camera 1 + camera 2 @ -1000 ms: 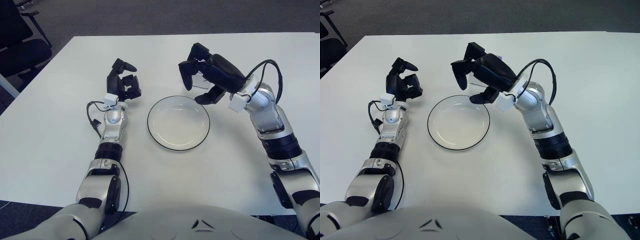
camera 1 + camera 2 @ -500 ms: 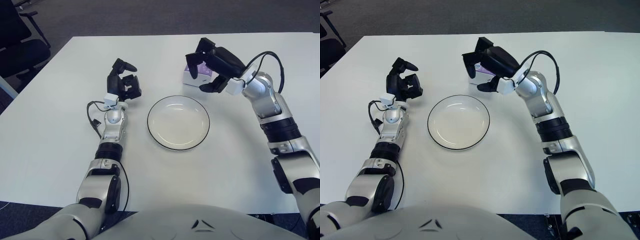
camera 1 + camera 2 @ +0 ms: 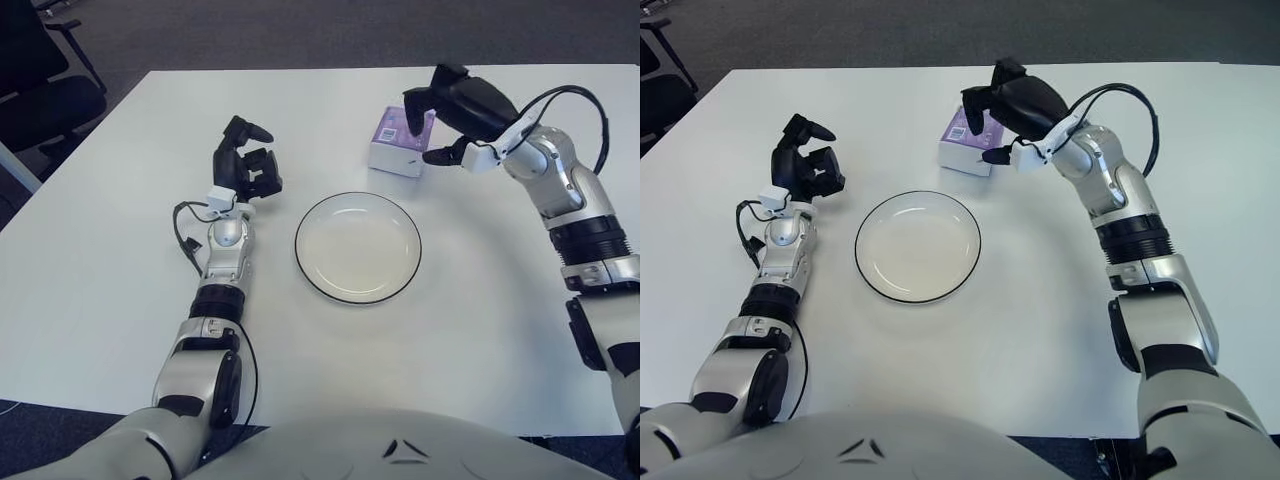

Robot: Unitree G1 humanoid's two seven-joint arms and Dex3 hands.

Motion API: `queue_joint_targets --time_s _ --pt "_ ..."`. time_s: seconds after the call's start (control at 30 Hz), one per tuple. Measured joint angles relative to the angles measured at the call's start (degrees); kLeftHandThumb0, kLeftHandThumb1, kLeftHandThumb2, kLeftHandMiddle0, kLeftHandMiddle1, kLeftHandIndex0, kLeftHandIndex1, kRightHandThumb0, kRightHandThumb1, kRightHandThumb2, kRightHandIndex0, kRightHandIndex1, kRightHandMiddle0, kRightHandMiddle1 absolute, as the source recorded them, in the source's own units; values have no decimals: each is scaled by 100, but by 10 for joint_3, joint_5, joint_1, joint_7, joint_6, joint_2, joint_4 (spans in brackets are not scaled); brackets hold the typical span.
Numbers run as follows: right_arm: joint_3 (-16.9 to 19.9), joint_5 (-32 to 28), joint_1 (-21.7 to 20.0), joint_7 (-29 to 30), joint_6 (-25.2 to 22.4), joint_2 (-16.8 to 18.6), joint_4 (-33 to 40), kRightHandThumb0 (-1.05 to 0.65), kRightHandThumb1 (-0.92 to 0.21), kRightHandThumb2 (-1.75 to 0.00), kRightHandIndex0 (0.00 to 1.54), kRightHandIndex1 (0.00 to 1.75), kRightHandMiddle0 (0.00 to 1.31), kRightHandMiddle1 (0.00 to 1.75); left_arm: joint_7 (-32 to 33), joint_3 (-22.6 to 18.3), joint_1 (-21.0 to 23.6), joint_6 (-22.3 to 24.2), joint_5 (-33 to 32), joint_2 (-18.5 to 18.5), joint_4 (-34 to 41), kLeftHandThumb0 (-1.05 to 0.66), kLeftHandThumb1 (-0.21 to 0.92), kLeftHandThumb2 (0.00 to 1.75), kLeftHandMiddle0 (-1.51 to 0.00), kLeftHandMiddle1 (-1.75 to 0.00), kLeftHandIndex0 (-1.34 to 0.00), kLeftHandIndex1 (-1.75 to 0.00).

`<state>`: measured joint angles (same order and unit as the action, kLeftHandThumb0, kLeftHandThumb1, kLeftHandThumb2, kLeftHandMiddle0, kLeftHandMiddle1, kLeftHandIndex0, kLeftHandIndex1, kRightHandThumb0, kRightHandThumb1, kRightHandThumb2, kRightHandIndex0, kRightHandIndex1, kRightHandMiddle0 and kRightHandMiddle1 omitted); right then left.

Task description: Put the tissue paper into the plate.

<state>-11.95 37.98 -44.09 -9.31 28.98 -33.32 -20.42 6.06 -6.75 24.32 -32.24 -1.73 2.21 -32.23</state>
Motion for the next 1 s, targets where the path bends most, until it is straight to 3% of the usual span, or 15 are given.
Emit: queue_joint_targets --time_s 0.07,0.2,0.23,0.27,0.33,0.37,0.43,0.47,0.67,0.83,1.0 --pt "-2 15 -5 22 0 0 -11 0 -61 -87 54 156 24 165 0 0 0 0 0 0 0 -46 38 124 -132 -175 -56 -175" --pt "-12 36 -18 54 4 -2 -37 0 -74 -68 50 152 20 162 0 0 0 0 0 1 0 -46 38 124 -132 -175 -56 -175" --pt "-13 39 -20 59 5 -3 -42 7 -75 -64 49 152 16 160 0 0 0 0 0 0 0 -46 38 124 -132 -175 -56 -175" --pt "-15 41 -23 65 9 -4 -49 2 -70 -66 43 148 11 154 0 0 0 0 0 0 0 -46 38 124 -132 -175 -56 -175" --pt "-20 44 -31 74 17 -7 -63 -29 -47 -89 26 130 4 139 -1 0 0 0 0 0 0 -46 38 124 -132 -175 -56 -175" --pt "-23 45 -35 77 23 -9 -71 -34 -45 -91 22 125 3 136 -1 0 0 0 0 0 1 -46 38 124 -132 -175 -56 -175" --pt "-31 47 -45 78 32 -13 -86 -52 -41 -92 9 97 1 117 -1 0 0 0 0 0 1 -46 38 124 -132 -175 -56 -175" --pt "-34 50 -51 78 37 -16 -92 -59 -42 -90 6 83 1 108 -1 0 0 0 0 0 1 -46 38 124 -132 -175 -56 -175" --pt "-59 74 -86 76 67 -37 -131 -75 -48 -79 1 41 0 75 -1 0 0 0 0 0 1 -46 38 124 -131 -175 -56 -175" --pt "-92 116 -128 85 92 -54 -179 -81 -52 -73 0 17 0 51 -1 0 0 0 0 0 1 -46 38 124 -131 -175 -56 -175" --pt "-125 154 -168 101 105 -62 -223 -89 -60 -64 0 4 0 30 -1 1 0 0 1 0 1 -46 38 124 -131 -175 -56 -175"
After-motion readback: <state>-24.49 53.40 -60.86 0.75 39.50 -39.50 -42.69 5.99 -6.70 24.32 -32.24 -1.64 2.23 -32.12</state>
